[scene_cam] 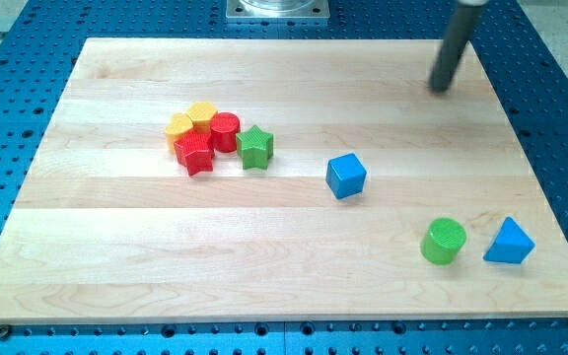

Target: Move the blue cube to the parallel left of the green circle

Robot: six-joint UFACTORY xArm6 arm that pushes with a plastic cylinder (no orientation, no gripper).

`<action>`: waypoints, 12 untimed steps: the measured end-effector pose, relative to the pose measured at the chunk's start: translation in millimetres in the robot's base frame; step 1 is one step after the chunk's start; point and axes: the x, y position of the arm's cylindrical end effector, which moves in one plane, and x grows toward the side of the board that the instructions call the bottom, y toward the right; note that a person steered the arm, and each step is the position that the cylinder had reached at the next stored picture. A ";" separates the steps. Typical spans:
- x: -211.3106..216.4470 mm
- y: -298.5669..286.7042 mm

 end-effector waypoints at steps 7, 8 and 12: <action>96.4 17.0; 121.1 -30.3; 186.0 -123.3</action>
